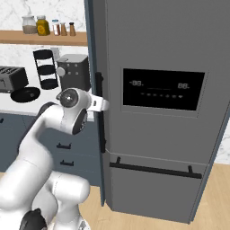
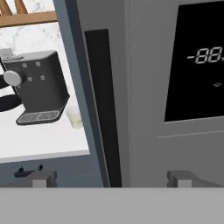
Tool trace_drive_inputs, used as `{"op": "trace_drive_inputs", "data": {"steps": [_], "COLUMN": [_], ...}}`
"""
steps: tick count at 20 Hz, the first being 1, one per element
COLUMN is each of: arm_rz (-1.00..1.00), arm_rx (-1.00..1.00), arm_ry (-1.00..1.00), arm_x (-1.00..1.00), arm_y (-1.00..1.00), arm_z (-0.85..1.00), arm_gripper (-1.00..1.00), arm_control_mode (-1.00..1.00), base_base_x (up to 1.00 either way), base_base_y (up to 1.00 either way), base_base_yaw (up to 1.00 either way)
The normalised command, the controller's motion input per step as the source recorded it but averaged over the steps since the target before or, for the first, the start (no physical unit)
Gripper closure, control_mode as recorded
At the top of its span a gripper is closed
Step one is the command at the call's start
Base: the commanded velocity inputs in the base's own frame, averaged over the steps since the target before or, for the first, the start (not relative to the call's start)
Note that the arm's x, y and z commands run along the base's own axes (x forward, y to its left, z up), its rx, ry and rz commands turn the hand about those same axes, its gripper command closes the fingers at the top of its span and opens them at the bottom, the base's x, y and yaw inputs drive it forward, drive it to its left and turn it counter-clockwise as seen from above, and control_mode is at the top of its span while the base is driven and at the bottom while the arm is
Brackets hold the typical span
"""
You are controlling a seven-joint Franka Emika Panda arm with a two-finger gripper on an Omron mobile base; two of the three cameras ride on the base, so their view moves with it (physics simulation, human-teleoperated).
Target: Grab a lemon wedge from the fridge and one ice cube from the ice bowl, and put them in the glass of lemonade.
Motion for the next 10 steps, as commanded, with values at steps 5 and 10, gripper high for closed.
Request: {"op": "trace_drive_inputs", "data": {"steps": [5,10], "arm_rz": [-0.07,-0.04], "arm_rx": [0.00,0.00], "arm_ry": [0.01,0.00], "arm_x": [0.71,0.70], "arm_y": [0.00,0.00], "arm_z": [0.00,0.00], "arm_gripper": [-1.00,-1.00], "arm_control_mode": [-1.00,-1.00], "base_base_x": [0.00,0.00], "base_base_y": [0.00,0.00], "base_base_yaw": [0.00,0.00]}}
